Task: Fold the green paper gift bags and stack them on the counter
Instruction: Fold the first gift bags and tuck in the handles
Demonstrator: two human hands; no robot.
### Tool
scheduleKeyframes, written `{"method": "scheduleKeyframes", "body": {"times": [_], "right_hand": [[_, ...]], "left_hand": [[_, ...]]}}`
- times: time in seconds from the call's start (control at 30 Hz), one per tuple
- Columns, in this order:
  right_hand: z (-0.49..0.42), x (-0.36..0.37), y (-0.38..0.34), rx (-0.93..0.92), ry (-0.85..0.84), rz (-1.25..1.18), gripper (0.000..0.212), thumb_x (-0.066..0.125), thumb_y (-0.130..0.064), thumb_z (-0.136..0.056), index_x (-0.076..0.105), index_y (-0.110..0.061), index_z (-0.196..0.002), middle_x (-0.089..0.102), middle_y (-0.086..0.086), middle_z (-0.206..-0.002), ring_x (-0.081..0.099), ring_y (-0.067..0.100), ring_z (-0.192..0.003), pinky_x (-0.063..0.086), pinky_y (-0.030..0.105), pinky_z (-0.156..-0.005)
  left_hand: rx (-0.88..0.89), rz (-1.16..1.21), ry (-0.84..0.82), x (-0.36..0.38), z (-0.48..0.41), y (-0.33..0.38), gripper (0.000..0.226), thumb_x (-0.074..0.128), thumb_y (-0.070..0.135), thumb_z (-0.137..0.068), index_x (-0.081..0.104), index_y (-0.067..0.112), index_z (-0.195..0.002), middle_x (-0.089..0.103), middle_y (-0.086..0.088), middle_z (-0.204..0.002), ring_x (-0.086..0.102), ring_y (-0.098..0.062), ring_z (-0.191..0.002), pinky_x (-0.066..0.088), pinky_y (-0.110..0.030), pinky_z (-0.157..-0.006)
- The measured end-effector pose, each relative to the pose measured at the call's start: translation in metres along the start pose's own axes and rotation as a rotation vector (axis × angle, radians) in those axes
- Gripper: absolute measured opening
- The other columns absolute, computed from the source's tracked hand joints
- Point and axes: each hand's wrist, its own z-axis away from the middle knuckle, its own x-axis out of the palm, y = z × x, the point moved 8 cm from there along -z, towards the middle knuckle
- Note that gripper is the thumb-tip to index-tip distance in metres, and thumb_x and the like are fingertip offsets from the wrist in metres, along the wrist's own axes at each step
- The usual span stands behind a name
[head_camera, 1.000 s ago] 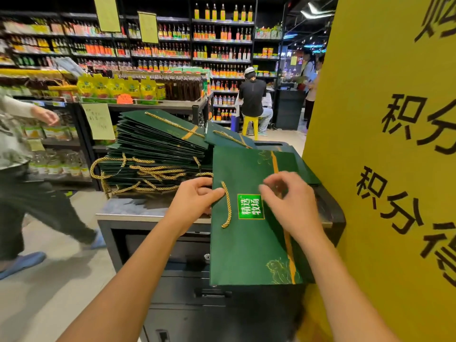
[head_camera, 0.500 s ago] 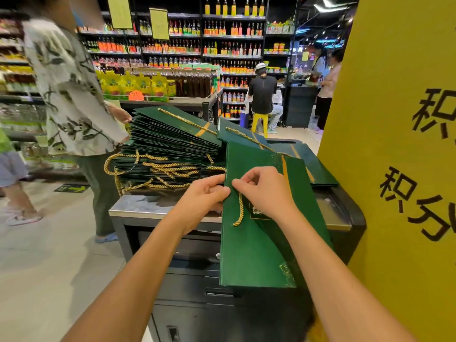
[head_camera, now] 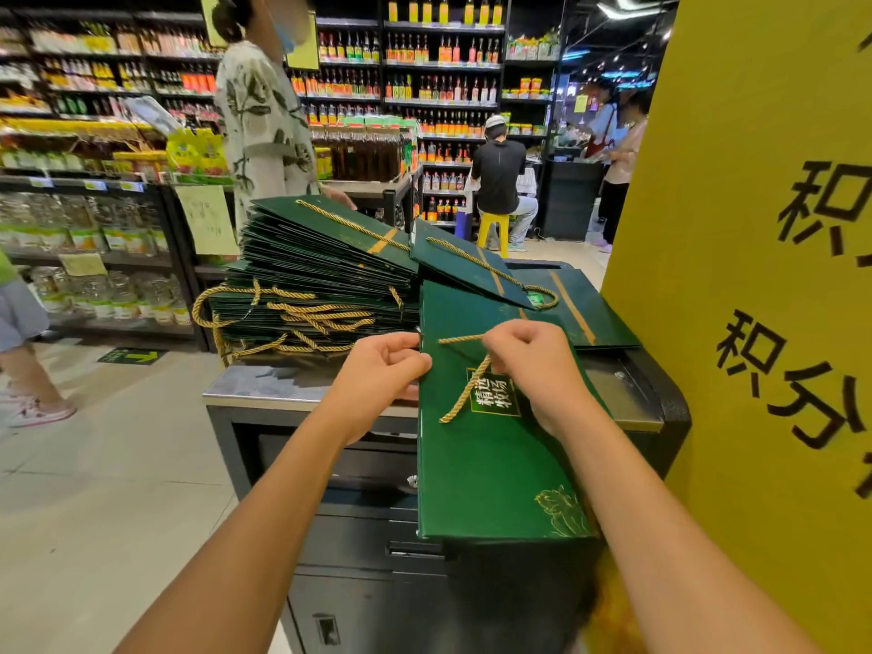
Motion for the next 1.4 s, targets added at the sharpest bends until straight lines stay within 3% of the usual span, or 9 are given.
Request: {"method": "scheduleKeyframes", "body": {"times": [0.13,0.33,0.6,0.87,0.97,1.07,1.2,1.27,1.4], "right_hand": [[0.001,-0.004,0.015,0.023,-0.054,-0.132,0.024,0.064,-0.013,-0.090,0.066,0.001,-0.070,0.053,-0.001,-0.060,0.051,0.014,-0.066,0.048,0.038,-0.079],[-0.001,-0.005,0.019,0.019,-0.078,-0.227,0.020,0.062,-0.009,-0.090,0.070,-0.009,-0.071,0.057,-0.002,-0.064,0.053,0.010,-0.065,0.046,0.033,-0.075],[0.008,0.005,0.007,-0.078,-0.350,-0.250,0.012,0.056,-0.014,-0.074,0.063,-0.007,-0.067,0.058,0.006,-0.072,0.052,0.013,-0.077,0.039,0.029,-0.082],[0.005,0.002,0.015,-0.006,-0.300,-0.403,0.010,0.061,-0.010,-0.076,0.066,-0.011,-0.068,0.060,0.009,-0.074,0.054,0.013,-0.071,0.049,0.017,-0.067],[0.003,-0.007,0.019,-0.044,-0.124,-0.130,0.006,0.072,-0.011,-0.086,0.068,-0.014,-0.082,0.065,0.003,-0.079,0.057,0.011,-0.073,0.050,0.028,-0.075],[0.010,-0.013,0.011,-0.133,-0.034,-0.019,0.014,0.073,-0.012,-0.088,0.067,-0.022,-0.096,0.048,-0.001,-0.075,0.044,0.010,-0.068,0.041,0.023,-0.067],[0.030,0.007,-0.008,-0.312,-0.277,0.175,0.015,0.080,-0.032,-0.084,0.075,-0.035,-0.098,0.037,-0.004,-0.072,0.037,0.009,-0.064,0.032,0.022,-0.062],[0.037,0.020,-0.004,-0.333,-0.409,0.325,0.030,0.085,-0.048,-0.074,0.077,-0.042,-0.103,0.039,-0.006,-0.077,0.039,0.007,-0.067,0.032,0.023,-0.064],[0.036,0.022,-0.001,-0.385,-0.378,0.382,0.014,0.083,-0.040,-0.080,0.081,-0.035,-0.093,0.043,-0.004,-0.075,0.041,0.008,-0.068,0.038,0.033,-0.067]], "left_hand": [[-0.006,0.002,-0.014,0.003,0.001,0.003,0.028,0.051,-0.002,-0.099,0.069,0.008,-0.118,0.079,-0.008,-0.101,0.075,-0.013,-0.090,0.058,-0.022,-0.070],[-0.016,-0.007,0.010,0.001,0.002,0.003,0.024,0.055,0.002,-0.100,0.069,0.009,-0.118,0.079,-0.007,-0.101,0.075,-0.015,-0.092,0.058,-0.023,-0.072],[-0.018,0.005,0.012,0.003,0.003,0.005,0.018,0.060,0.011,-0.100,0.071,0.011,-0.115,0.079,-0.003,-0.100,0.075,-0.013,-0.086,0.059,-0.024,-0.070],[-0.031,-0.031,0.012,0.001,0.002,0.004,0.022,0.053,0.002,-0.100,0.071,0.007,-0.113,0.079,-0.005,-0.099,0.075,-0.013,-0.086,0.058,-0.022,-0.068],[-0.025,-0.040,0.010,0.001,0.001,0.002,0.025,0.052,-0.001,-0.100,0.071,0.007,-0.113,0.079,-0.008,-0.100,0.075,-0.017,-0.092,0.060,-0.026,-0.073],[-0.024,-0.027,0.021,0.001,0.001,0.001,0.023,0.053,-0.001,-0.099,0.070,0.009,-0.111,0.079,-0.008,-0.099,0.075,-0.019,-0.094,0.061,-0.028,-0.075],[-0.018,-0.011,0.024,0.001,-0.001,0.000,0.023,0.053,-0.002,-0.099,0.069,0.007,-0.113,0.079,-0.010,-0.099,0.075,-0.018,-0.089,0.060,-0.026,-0.072],[-0.016,-0.022,0.017,0.000,-0.002,0.000,0.024,0.052,-0.002,-0.099,0.069,0.006,-0.115,0.078,-0.010,-0.100,0.075,-0.018,-0.090,0.060,-0.026,-0.072],[-0.010,-0.047,-0.042,0.004,0.000,0.002,0.024,0.061,0.002,-0.097,0.066,0.014,-0.117,0.078,-0.009,-0.099,0.074,-0.017,-0.087,0.058,-0.025,-0.071]]}}
